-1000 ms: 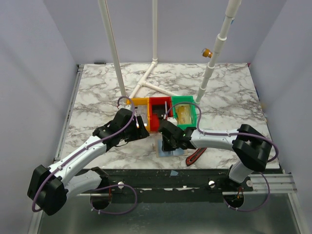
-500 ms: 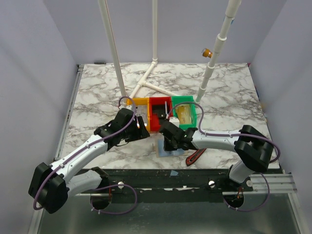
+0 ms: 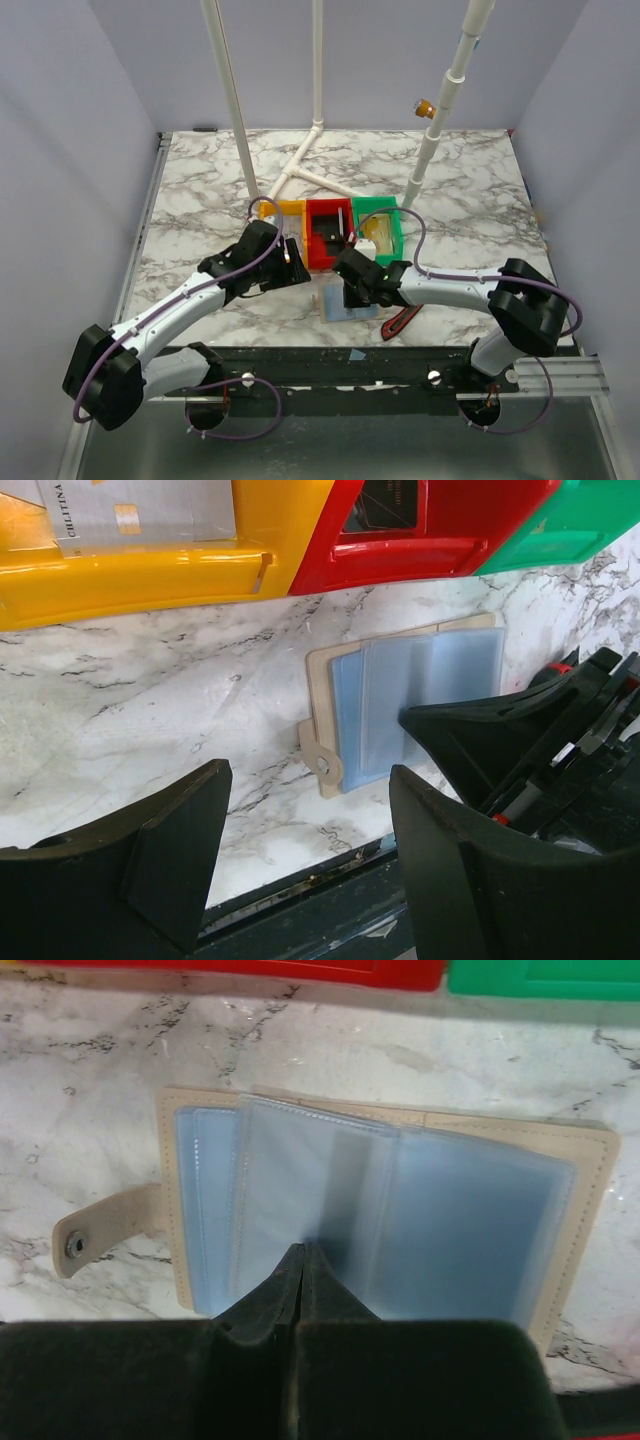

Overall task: Take the credit cards out of the card holder
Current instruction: Remove the credit card from the card holder.

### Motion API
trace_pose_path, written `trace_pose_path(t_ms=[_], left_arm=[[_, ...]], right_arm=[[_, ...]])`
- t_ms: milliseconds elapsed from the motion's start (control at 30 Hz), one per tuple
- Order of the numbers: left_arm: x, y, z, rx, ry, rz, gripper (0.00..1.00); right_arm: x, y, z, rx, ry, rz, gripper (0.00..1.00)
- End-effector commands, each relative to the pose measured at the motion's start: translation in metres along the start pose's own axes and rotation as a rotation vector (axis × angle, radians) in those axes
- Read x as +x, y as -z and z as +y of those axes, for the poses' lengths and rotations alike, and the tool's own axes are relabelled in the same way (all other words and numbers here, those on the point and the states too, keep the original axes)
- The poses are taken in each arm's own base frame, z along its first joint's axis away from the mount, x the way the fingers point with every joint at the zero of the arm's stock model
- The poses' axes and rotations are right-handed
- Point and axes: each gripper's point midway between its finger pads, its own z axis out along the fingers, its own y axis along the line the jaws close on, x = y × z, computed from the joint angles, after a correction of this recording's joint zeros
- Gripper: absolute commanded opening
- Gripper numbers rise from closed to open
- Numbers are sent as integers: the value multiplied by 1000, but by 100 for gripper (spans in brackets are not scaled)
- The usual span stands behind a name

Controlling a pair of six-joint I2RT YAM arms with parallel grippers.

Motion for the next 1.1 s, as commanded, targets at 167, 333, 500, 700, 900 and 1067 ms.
trace_pose_path(t_ms=[167,333,500,700,900,1067], left_arm=[[-5,-2,-24,58,-27,12,66],[-2,-6,-31,64,-41,31,59],[3,-13,-41,78,-64,55,44],[13,-32,-56,95,-89,113,12],[22,-53,-58,83,-104,161,0],[32,-67,-59,89,-128,205,0]], right_arm=[[7,2,-35,96,-21,3,1],[11,1,-41,109,-30,10,1],[15,0,-44,107,-41,18,1],[21,-3,-46,92,-62,36,1],[27,-5,-46,66,-85,54,1],[31,-7,-49,45,-106,72,1]])
